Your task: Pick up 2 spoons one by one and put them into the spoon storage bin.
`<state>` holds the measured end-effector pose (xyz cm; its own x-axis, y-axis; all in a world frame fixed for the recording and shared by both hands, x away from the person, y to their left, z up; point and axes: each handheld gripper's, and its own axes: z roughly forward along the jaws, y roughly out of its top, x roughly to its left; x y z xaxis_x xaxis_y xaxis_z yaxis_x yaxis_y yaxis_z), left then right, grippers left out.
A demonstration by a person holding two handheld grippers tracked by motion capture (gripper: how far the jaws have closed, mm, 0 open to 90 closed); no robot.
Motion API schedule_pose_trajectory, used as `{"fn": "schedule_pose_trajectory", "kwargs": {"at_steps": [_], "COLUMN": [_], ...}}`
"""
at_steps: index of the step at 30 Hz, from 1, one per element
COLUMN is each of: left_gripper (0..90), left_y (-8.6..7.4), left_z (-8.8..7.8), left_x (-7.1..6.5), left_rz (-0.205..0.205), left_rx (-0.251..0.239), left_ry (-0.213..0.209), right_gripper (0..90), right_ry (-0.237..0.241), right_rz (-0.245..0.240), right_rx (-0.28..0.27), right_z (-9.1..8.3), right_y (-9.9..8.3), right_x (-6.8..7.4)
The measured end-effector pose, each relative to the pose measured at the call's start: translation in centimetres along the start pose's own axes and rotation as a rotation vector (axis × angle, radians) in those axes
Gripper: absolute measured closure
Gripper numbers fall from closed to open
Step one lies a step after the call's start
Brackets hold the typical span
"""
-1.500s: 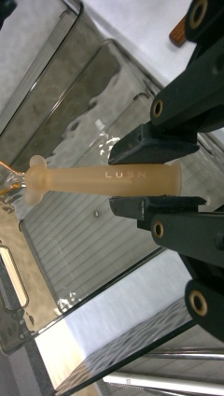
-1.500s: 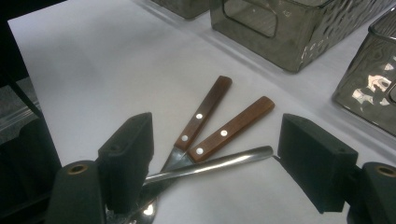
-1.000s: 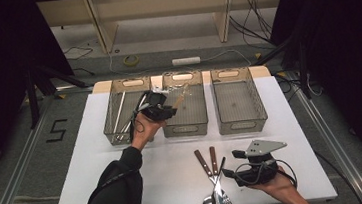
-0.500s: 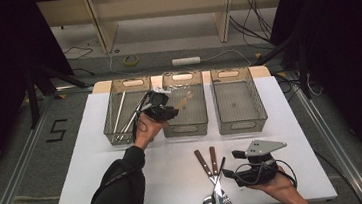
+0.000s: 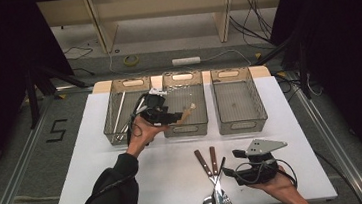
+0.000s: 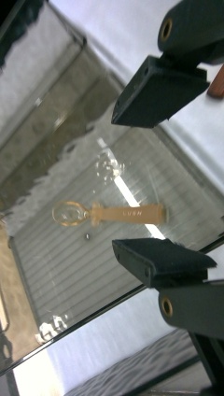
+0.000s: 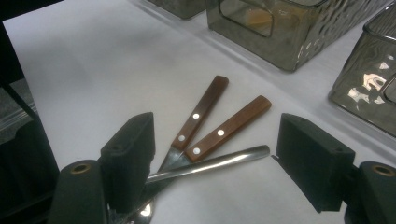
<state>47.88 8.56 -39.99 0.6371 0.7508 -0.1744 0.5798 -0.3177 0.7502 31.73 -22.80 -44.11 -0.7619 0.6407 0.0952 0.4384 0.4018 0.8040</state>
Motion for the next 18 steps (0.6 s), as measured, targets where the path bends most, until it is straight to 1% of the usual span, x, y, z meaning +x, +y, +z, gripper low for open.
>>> {"fn": "schedule_pose_trajectory", "kwargs": {"at_steps": [3,4,7,9,12,13,15,16,18], "left_gripper": [27.9,27.3,25.9,25.1,23.8,23.0,22.6,22.1,21.9], "left_y": [-0.7,-1.0,-1.9,-2.6,-3.4,-3.8,-4.4,-4.7,-5.2], "left_z": [-1.5,-1.9,-3.3,-4.1,-4.9,-5.2,-5.6,-5.8,-6.1], "left_x": [-0.4,-0.5,-0.8,-0.9,-1.0,-1.1,-1.1,-1.2,-1.4], "left_rz": [0.012,0.005,0.006,0.000,0.002,-0.005,-0.012,-0.018,-0.006], "left_rx": [-0.021,-0.035,-0.056,-0.077,-0.097,-0.111,-0.113,-0.122,-0.127], "left_ry": [-0.010,-0.017,-0.029,-0.034,-0.024,-0.030,-0.049,-0.052,-0.054], "right_gripper": [31.5,32.9,36.3,40.2,47.6,50.2,55.0,56.8,60.9], "right_ry": [-0.010,-0.010,-0.015,-0.020,-0.024,-0.030,-0.034,-0.037,-0.038], "right_rz": [0.006,0.009,0.009,0.009,0.002,0.003,0.002,0.006,0.009], "right_rx": [0.004,0.004,0.004,0.010,0.016,0.017,0.019,0.021,0.033], "right_z": [0.1,0.1,0.2,0.3,0.6,0.7,0.9,0.9,1.1], "right_y": [0.0,0.0,0.1,0.2,0.4,0.4,0.5,0.5,0.5], "right_x": [-0.2,-0.2,-0.4,-0.5,-0.6,-0.7,-0.9,-1.0,-1.3]}}
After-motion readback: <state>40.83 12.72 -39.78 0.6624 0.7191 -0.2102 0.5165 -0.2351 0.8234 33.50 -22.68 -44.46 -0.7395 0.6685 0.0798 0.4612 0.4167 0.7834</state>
